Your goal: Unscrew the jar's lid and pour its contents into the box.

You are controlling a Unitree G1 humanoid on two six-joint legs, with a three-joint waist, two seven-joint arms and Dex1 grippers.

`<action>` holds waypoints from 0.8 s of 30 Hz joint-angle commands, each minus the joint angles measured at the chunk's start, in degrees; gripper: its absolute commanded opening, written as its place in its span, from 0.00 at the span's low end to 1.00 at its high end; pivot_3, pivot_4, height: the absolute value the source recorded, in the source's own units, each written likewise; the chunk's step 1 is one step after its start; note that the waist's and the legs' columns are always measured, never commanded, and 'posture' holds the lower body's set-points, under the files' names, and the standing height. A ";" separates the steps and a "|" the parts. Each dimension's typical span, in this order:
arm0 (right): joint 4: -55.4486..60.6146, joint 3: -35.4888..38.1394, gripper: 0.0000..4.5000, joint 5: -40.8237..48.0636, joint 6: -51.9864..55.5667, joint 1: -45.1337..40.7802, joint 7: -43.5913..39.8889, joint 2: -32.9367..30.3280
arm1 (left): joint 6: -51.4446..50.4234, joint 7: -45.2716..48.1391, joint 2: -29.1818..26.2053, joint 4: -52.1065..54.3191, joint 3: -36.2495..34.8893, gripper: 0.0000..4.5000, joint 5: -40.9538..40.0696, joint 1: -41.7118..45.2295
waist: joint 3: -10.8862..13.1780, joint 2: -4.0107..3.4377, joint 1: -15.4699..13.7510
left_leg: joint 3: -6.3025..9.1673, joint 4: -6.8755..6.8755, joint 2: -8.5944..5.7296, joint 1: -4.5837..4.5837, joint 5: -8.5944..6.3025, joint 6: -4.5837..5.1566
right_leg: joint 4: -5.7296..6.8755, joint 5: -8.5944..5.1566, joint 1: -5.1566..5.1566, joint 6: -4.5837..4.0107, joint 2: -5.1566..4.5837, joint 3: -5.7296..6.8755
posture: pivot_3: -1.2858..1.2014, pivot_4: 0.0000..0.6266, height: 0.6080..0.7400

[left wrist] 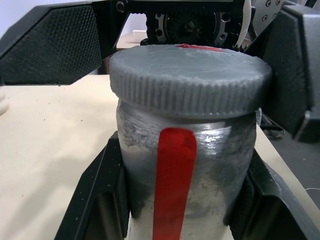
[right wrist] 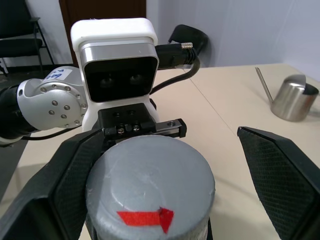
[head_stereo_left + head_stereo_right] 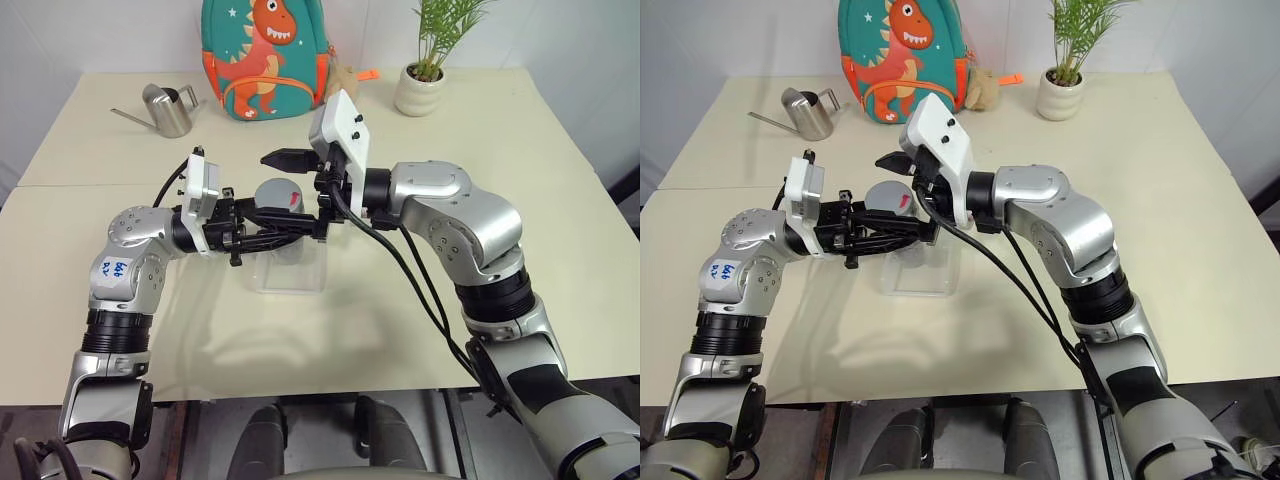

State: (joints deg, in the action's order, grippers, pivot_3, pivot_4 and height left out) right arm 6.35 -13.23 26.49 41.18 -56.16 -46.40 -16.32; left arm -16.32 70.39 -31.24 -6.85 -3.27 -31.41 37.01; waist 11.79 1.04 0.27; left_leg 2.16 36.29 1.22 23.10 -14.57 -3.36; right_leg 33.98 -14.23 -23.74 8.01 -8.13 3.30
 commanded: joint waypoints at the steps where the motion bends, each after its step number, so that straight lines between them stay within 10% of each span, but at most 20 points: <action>1: 0.31 2.43 0.99 -0.64 -1.55 -1.44 0.83 -0.47 | 0.41 0.33 -0.13 1.57 -0.34 0.43 -0.40 1.16 | 0.00 0.00 0.05 | 0.00 0.00 0.00 0.00 0.00 0.00 | 0.00 0.00 0.00 0.00 0.00 0.00 | 0.52 0.24 1.00; 24: 3.30 12.17 0.99 8.55 -2.98 3.17 -9.40 -13.19 | 0.77 0.72 -0.82 1.13 -0.88 0.43 -0.28 0.92 | 0.00 0.00 0.82 | -0.05 -0.04 0.05 -0.03 0.00 0.01 | -0.04 0.00 0.00 0.00 0.04 -0.06 | 0.52 0.24 1.00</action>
State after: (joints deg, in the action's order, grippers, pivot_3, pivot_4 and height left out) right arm 6.53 -1.93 32.89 37.84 -51.93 -55.55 -30.17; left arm -16.32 70.78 -31.68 -7.26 -3.38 -31.29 37.50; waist 11.79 1.04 1.09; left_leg 2.10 36.25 1.27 23.07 -14.57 -3.36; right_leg 33.94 -14.23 -23.74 8.01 -8.09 3.25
